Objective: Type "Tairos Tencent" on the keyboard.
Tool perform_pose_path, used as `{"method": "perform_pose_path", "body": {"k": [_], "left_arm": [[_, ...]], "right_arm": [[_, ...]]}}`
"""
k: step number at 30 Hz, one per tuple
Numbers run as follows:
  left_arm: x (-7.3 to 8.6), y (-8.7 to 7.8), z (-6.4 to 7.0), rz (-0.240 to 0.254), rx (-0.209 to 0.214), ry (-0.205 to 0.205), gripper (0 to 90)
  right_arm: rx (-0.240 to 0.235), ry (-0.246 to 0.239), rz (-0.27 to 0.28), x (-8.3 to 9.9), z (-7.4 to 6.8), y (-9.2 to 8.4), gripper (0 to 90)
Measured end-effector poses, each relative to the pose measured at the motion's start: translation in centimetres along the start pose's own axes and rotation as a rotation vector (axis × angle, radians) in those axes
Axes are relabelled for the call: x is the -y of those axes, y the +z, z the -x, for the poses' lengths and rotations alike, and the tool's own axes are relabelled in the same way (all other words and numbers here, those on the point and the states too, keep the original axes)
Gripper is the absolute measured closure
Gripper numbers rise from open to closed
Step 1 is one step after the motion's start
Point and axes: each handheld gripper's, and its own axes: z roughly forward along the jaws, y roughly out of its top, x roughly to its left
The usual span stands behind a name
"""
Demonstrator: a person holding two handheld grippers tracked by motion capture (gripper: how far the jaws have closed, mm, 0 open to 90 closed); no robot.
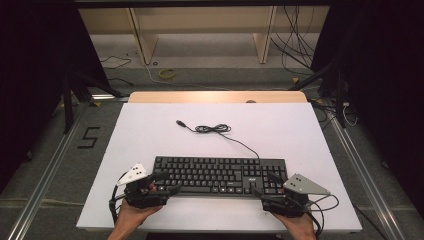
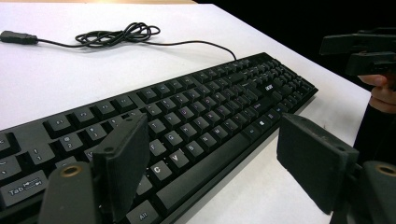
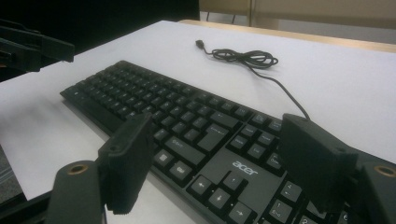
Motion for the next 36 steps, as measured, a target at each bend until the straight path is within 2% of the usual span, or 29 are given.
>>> {"method": "perform_pose_path", "body": {"k": [12,13,20,28,36], "left_arm": [[-0.1,0.0,-0.2,-0.006,-0.008,-0.005,25.5],[-0.1,0.0,-0.2,-0.006,-0.008,-0.005,25.5],[-0.1,0.0,-0.3,-0.006,-0.010,-0.008,25.6],[-0.3,-0.5,-1.0,0.005,-0.037,-0.033,26.7],[-0.2,-0.8,-2.0,-0.032,-0.091,-0.049,30.5]], "right_arm": [[-0.006,0.001,0.000,-0.1,0.0,0.1,27.9],[-0.027,0.004,-0.015,-0.7,-0.6,1.0,27.9],[-0.033,0.005,-0.016,-0.9,-0.6,1.2,28.0],[-0.085,-0.008,-0.045,-2.6,-1.6,3.2,28.9],[-0.141,-0.039,-0.107,-4.1,-3.2,6.4,32.9]]}}
